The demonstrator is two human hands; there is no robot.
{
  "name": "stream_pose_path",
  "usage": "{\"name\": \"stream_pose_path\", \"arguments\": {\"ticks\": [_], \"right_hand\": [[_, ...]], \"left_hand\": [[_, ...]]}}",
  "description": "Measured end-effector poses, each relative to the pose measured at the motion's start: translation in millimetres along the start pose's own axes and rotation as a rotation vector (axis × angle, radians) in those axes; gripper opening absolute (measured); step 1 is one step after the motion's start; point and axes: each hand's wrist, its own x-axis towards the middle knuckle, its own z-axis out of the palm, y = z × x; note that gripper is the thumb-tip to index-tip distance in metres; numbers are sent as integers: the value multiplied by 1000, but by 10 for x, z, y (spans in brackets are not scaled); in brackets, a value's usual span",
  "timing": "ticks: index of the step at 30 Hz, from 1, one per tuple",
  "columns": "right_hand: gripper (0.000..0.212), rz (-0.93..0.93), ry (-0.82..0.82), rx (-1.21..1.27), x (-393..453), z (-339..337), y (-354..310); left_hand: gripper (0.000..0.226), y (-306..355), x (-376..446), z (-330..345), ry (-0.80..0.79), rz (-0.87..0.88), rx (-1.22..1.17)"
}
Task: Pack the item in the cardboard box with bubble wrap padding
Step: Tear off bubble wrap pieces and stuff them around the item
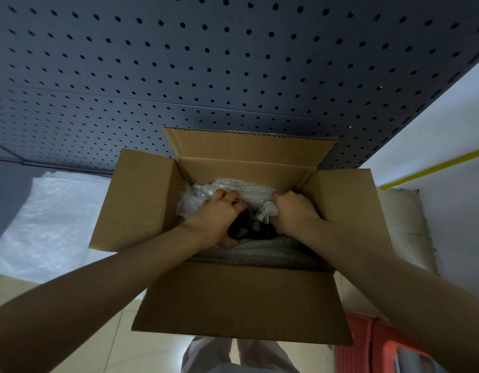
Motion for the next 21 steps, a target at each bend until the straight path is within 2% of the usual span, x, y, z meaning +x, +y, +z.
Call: {"name": "stream_pose_path", "arguments": {"ticks": [3, 5, 8, 9, 13, 17, 19, 21], "right_hand": [[39, 45, 46, 59, -128, 4, -12], [51, 65, 108, -64, -269, 18, -19], [22, 10, 45, -120, -419, 37, -6], [19, -4, 11, -102, -445, 37, 6], [24, -82, -39, -18, -482, -43, 33], [22, -62, -154, -72, -480, 2, 40], [24, -32, -152, -32, -463, 19, 37], [38, 20, -127, 79, -449, 10, 43]], "left_hand": [[87, -9, 9, 20, 13, -39, -18], [87, -27, 4, 16, 21, -74, -56], [88, -33, 6, -5, 4, -98, -72], [88, -29, 8, -10, -5, -101, -71], [89, -16, -7, -6, -5, -109, -67], [90, -6, -8, 14, 0, -125, -93], [91, -6, 1, 20, -1, -139, -108], [91, -4, 5, 18, -1, -148, -123]]}}
